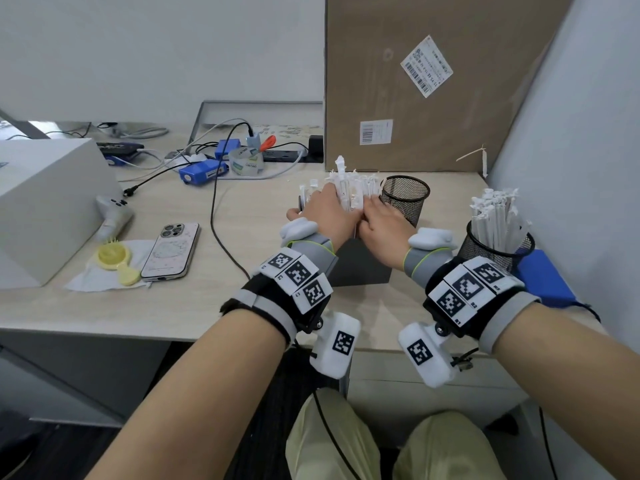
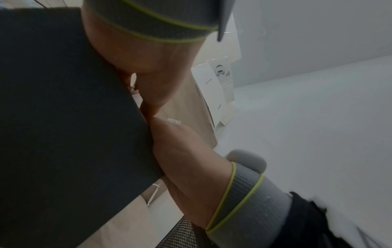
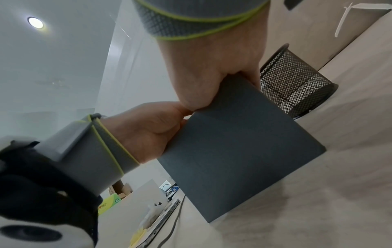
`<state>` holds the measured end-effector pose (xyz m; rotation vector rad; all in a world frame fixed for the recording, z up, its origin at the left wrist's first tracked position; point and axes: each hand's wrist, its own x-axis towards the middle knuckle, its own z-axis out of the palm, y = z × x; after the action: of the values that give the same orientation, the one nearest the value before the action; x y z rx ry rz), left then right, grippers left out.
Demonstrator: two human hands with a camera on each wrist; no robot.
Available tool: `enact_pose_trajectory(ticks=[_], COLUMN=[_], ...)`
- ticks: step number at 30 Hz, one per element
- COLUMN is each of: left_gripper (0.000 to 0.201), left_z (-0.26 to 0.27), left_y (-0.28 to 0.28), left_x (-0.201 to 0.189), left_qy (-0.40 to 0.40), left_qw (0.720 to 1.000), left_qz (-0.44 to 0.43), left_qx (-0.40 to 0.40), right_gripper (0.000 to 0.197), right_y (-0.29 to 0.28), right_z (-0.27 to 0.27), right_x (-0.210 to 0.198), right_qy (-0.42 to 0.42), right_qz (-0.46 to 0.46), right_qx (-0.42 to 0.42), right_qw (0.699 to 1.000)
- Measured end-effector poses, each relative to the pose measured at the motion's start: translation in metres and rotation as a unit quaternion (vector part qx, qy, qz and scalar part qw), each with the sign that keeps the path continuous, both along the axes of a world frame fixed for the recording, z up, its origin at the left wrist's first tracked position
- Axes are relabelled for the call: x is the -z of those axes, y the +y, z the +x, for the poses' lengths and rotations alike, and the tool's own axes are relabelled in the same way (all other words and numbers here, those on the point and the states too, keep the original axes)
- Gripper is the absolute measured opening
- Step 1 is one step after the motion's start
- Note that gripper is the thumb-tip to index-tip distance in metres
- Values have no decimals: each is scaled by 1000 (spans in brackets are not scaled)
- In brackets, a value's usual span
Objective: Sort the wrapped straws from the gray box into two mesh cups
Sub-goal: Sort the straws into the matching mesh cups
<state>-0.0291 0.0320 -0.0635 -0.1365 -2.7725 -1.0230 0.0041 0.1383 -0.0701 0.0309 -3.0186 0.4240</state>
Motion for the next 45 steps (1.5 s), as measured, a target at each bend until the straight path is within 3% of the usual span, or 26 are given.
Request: enact_pose_trajectory(ticks=[11,19,25,30,42,45], left_gripper=[29,36,24,24,34,33], left_z=[11,17,24,23,20,16], left_y=[-4,-14,-11,-10,-9,-9], left_x=[-8,-12,-20,-18,-15,-14], left_qy=[-36,-21,-69,-61,-25,-17], left_qw=[999,989,991,994,979,984], left_qz=[10,137,96,76,200,177], left_qx=[32,45,62,49,16,1], right_gripper=[55,59,62,58,56,56], right_y=[-1,-1,-1,-2,1,2], right_z=[5,8,10,13,7,6], right_x=[-3,-3,-6,-8,-2,1], right_qy=[1,6,-3,-2,9,8], right_qz=[-2,-27,-33,-18,-6,-7], right_qx=[-8,-13,-17,-19,-31,-35], right_qw=[1000,1000,999,1000,999,999])
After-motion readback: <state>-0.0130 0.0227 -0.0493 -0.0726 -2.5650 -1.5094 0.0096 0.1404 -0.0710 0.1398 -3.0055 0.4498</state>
